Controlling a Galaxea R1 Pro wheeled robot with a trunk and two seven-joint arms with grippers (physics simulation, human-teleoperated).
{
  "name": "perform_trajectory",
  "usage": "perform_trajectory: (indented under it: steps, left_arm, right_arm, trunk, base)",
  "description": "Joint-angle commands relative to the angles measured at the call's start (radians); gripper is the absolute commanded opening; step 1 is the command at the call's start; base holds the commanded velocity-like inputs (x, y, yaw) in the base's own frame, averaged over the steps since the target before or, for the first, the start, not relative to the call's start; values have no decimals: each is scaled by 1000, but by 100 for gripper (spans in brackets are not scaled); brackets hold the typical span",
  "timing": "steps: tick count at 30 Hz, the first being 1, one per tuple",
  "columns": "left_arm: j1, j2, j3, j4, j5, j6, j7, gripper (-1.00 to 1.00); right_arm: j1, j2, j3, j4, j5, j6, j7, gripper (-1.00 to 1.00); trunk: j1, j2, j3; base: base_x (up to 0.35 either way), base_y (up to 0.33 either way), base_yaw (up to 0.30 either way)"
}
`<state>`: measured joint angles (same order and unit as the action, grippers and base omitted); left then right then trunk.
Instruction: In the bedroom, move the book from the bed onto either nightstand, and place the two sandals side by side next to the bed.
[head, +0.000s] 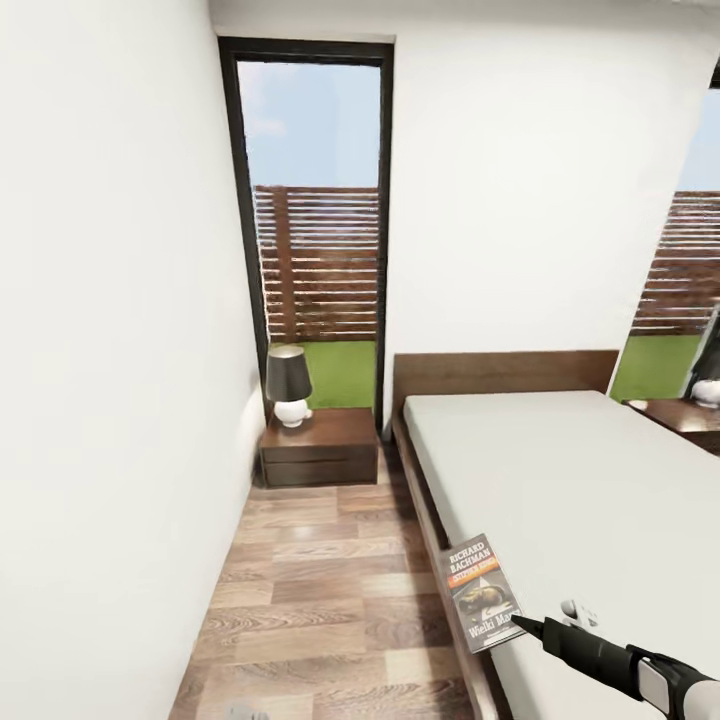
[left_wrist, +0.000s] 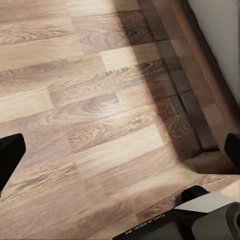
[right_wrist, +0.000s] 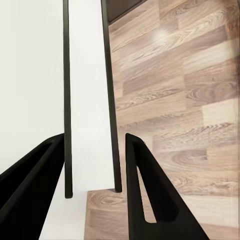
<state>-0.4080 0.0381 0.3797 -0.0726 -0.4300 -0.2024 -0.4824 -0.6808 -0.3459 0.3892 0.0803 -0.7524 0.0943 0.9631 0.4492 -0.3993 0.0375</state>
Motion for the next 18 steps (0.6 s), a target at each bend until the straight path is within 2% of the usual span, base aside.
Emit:
perform_trajectory:
  steps: [1, 7, 18]
  left_arm:
    - [0, 0, 8, 0, -11, -5, -2, 100]
    - [0, 0, 8, 0, -11, -5, -2, 100]
    - [0, 0, 8, 0, -10, -5, -2, 100]
  right_arm:
    - [-1, 0, 0, 3, -12, 10, 5, -100]
    - [-1, 1, 0, 3, -12, 10, 4, -100]
    - [-2, 1, 0, 3, -12, 10, 2, -100]
  trunk:
    - [1, -1, 0]
    - [1, -1, 0]
    - [1, -1, 0]
  base:
    - [252, 106, -150]
    - [260, 129, -41]
    - [66, 55, 0]
